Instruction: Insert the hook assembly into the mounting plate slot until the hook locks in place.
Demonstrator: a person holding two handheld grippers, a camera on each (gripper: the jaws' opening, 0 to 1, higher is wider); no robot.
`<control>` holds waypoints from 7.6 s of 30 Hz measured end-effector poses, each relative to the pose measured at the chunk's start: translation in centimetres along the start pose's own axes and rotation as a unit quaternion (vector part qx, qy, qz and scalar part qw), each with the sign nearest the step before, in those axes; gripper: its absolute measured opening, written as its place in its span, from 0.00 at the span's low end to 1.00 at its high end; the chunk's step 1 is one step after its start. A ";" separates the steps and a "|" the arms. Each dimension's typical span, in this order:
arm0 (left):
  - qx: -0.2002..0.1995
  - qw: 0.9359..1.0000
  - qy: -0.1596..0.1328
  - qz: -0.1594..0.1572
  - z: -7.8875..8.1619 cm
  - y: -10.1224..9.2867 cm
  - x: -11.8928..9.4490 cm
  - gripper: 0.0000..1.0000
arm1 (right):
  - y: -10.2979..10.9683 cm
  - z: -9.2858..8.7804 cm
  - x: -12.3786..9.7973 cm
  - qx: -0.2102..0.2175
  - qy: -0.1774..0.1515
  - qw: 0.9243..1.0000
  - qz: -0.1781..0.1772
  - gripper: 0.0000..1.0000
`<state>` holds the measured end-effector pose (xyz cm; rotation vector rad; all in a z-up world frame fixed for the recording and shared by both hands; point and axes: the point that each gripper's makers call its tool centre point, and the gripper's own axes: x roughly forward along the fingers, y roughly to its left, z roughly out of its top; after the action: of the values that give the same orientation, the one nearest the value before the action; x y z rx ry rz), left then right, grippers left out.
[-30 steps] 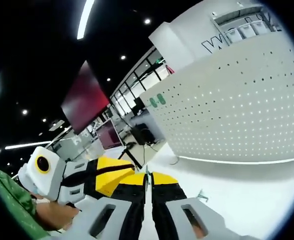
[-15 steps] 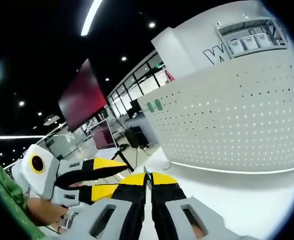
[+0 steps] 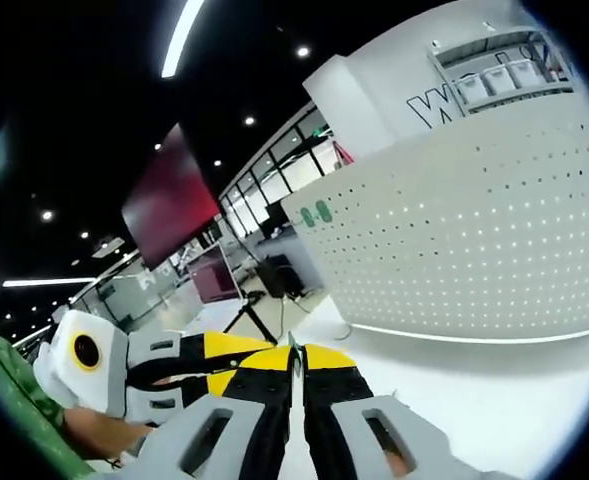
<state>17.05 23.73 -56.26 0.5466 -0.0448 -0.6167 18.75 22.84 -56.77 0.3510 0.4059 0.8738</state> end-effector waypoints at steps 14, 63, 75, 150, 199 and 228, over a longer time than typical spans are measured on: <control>-0.007 1.000 0.002 0.000 -0.6 0.2 0.3 0.04 | 0.1 0.0 0.2 -0.002 0.003 1.000 0.002 0.01; -0.212 0.973 -0.046 0.078 -1.6 6.2 -0.5 0.03 | -2.6 2.0 -3.5 -0.212 -0.032 0.972 -0.096 0.45; -0.228 0.966 -0.057 0.110 -1.4 8.7 -0.1 0.03 | -2.0 2.1 -4.8 -0.235 -0.054 0.967 -0.087 0.86; -0.285 0.898 -0.142 0.302 -5.2 22.6 12.0 0.03 | -6.2 4.4 -5.2 -0.243 -0.076 0.960 -0.116 1.00; -0.281 0.899 -0.139 0.307 -6.6 22.8 12.9 0.03 | -6.2 4.7 -4.4 -0.242 -0.070 0.961 -0.111 0.98; -0.277 0.902 -0.125 0.305 -7.0 22.6 13.4 0.03 | -6.3 4.1 -4.2 -0.239 -0.061 0.963 -0.111 0.97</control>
<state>41.56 34.91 -52.59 -0.1170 -0.2652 -0.0604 22.48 15.23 -55.26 -0.0875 0.1066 0.6989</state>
